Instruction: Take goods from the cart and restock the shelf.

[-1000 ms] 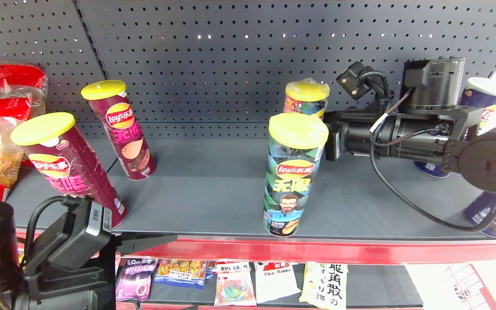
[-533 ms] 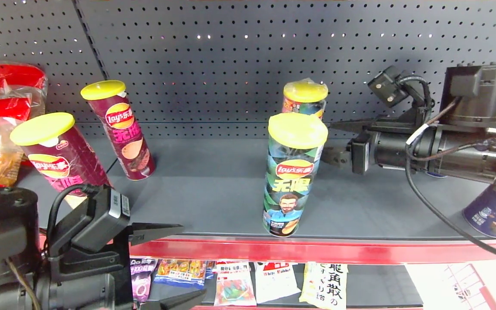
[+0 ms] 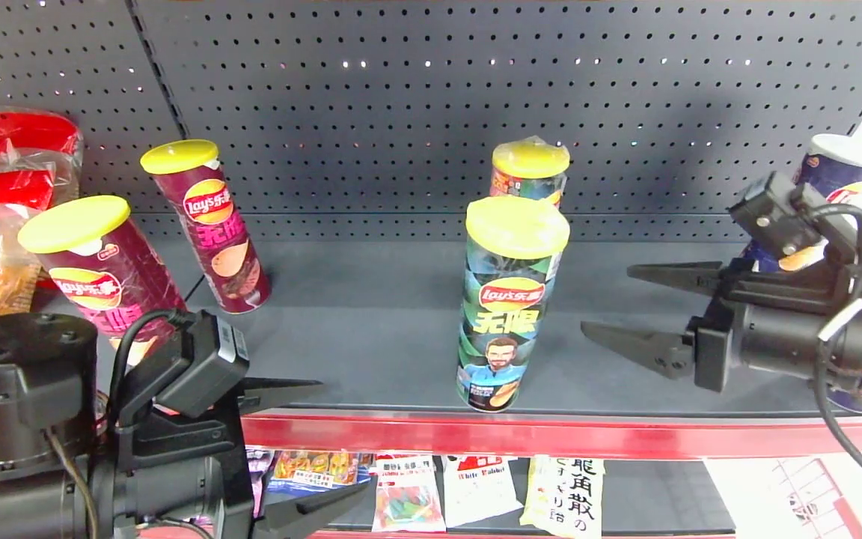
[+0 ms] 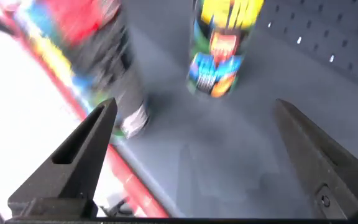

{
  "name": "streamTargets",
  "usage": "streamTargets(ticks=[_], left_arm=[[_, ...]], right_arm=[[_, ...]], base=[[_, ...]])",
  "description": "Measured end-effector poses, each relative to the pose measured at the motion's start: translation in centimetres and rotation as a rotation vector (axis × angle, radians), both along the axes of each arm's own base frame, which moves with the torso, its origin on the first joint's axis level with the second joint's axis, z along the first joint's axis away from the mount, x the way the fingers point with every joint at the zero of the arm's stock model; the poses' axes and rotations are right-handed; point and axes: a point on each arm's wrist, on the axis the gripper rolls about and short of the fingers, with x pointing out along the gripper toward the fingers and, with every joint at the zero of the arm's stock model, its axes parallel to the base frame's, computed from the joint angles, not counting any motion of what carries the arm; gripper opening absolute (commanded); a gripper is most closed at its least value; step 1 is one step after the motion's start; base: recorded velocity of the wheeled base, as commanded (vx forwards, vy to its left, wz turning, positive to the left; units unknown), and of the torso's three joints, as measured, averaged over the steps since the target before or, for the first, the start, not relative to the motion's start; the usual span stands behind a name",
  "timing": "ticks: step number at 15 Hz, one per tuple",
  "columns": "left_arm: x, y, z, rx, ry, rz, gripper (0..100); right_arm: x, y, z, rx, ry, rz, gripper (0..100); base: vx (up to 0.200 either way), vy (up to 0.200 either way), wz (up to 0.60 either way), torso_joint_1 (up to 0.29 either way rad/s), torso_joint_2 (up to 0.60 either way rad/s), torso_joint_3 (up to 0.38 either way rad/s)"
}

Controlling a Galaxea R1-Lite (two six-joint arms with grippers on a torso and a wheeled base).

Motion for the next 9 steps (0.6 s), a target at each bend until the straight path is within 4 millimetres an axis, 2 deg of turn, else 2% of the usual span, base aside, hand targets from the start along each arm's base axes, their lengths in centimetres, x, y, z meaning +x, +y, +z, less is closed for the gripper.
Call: streamTargets(ticks=[5, 9], left_arm=[[0.1, 0.0, -0.3, 0.023, 0.002, 0.035, 100], [-0.2, 0.2, -0.7, 0.033, 0.008, 0.036, 100]], right_arm=[[-4.7, -1.9, -1.8, -0.006, 0.009, 0.020, 100], [-8.1, -3.8, -3.4, -0.019, -0.010, -0.042, 100]], base=[[0.000, 0.000, 0.00, 0.000, 0.00, 0.000], [0.000, 0.000, 0.00, 0.000, 0.00, 0.000]])
